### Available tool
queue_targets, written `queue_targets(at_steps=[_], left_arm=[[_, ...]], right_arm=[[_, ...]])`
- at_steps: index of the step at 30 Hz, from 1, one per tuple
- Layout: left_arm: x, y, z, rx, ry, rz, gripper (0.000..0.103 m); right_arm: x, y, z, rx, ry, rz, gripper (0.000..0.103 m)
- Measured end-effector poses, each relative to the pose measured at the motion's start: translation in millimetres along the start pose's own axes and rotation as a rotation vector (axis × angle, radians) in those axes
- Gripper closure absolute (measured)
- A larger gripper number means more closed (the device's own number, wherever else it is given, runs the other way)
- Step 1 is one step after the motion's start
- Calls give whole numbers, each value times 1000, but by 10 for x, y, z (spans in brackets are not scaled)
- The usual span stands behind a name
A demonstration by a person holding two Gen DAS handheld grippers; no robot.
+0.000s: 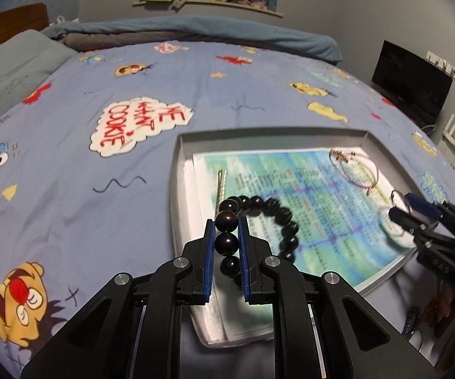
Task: Organize jewelry
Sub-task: 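Lower the black bracelet into the grey box while the right tool releases the bangle there, then move both open tools back over the jewelry pile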
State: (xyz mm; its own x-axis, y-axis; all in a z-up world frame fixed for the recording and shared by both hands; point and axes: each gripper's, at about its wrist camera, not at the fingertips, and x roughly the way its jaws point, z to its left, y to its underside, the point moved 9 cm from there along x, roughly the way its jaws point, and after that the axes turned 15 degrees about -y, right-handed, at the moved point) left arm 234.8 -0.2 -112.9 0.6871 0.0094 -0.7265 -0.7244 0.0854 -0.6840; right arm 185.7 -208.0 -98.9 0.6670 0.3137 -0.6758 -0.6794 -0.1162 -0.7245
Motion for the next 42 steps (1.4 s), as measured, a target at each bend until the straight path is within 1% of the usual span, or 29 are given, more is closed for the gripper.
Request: queue_targets(at_steps=[7, 12, 15, 26, 29, 31, 34, 36, 37, 39, 41, 42], left_arm=[[66, 100, -84, 51, -33, 4, 88], [104, 146, -176, 74, -14, 20, 88], [119, 160, -209, 108, -40, 9, 88], [116, 161, -190, 107, -48, 6, 87], [99, 161, -201, 102, -35, 0, 82], [87, 160, -209, 100, -31, 0, 81], [62, 155, -215, 103, -33, -6, 78], [28, 137, -214, 103, -35, -20, 69], [7, 122, -211, 102, -36, -27, 67], [-43, 92, -201, 97, -37, -47, 60], [-78, 71, -182, 94, -44, -59, 55], [-89, 66, -177, 93, -44, -62, 53]], right_arm=[[63, 17, -27, 16, -3, 10, 56], [81, 25, -27, 17, -9, 7, 56], [77, 32, -20, 11, -9, 5, 56], [76, 35, -22, 11, -12, 3, 55], [70, 34, -15, 13, -13, 2, 53], [64, 35, -15, 14, -13, 0, 50], [54, 28, -6, 15, -20, -4, 48], [47, 24, -4, 15, -20, -6, 47], [41, 22, 0, 14, -22, -8, 47], [25, 15, 13, 8, -25, -15, 42], [-10, -5, 28, -3, -15, -28, 31], [-39, -22, 38, -8, -13, -41, 29]])
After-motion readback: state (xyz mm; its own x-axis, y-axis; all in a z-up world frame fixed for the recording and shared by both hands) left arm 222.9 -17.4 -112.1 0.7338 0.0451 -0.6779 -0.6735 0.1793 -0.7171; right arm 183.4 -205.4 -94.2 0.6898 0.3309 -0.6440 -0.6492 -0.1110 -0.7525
